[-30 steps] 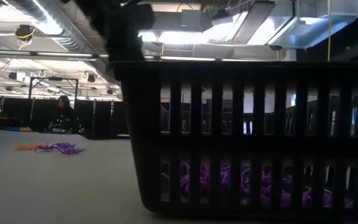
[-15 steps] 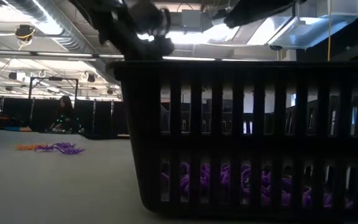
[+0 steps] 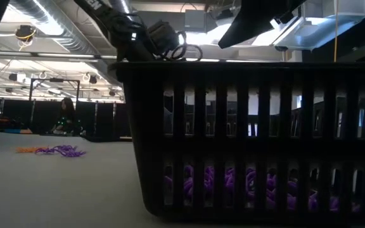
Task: Sort Halloween decoration
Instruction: Put the green skeleton toy into the top black bin, then put the violet spider toy into the bottom black bin
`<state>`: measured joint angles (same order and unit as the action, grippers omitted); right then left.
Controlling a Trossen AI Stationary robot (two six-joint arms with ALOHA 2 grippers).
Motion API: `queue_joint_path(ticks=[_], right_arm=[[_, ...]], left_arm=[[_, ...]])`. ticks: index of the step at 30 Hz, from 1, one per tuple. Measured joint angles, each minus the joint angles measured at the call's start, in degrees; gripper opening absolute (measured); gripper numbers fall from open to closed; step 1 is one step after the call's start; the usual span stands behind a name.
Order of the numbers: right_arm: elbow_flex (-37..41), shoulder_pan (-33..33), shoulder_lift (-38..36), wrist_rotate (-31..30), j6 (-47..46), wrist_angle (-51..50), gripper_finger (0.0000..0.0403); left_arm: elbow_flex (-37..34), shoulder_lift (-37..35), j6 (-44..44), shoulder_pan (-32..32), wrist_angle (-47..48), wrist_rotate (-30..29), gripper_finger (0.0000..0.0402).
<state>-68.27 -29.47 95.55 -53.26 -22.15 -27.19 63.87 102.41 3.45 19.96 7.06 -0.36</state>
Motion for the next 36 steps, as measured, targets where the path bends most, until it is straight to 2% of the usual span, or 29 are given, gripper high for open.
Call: queue_joint_path(ticks=[4,9,11,13,20,25,29,36], right_arm=[[0.0,-0.1,0.0,0.0,-0.1,0.1,0.0124],[0.0,-0.2,0.0,1.9,-0.6,0.3,0.0124],[0.0,-0.2,0.0,2.5,-0.7,0.3,0.0124],[0.0,-0.2,0.0,2.8,-0.7,0.4,0.0124],[0.0,-0.2,0.0,4.1,-0.7,0.7,0.0124],[0.0,-0.1,0.0,4.0,-0.7,2.2,0.0124],[0.0,0.0,0.0,3.9,0.9,4.7,0.0124],[0.0,1.0,0.0,4.0,2.5,6.0,0.0124]], left_arm=[[1.4,-2.3,1.6,-0.2,6.9,-1.1,0.0148],[4.1,-9.0,2.4,-0.2,27.7,-4.1,0.0149],[3.2,-12.6,1.8,-0.6,34.6,-4.5,0.0146],[0.5,-16.6,0.4,-1.1,37.4,-4.9,0.0146],[-15.8,-29.1,-7.5,-4.0,35.9,-4.9,0.0145],[-26.9,-32.5,-12.1,-6.5,32.2,-4.9,0.0145],[-31.4,-32.3,-15.1,-7.9,29.4,-4.9,0.0145],[-33.6,-32.3,-22.0,-8.7,27.6,-5.1,0.0145]])
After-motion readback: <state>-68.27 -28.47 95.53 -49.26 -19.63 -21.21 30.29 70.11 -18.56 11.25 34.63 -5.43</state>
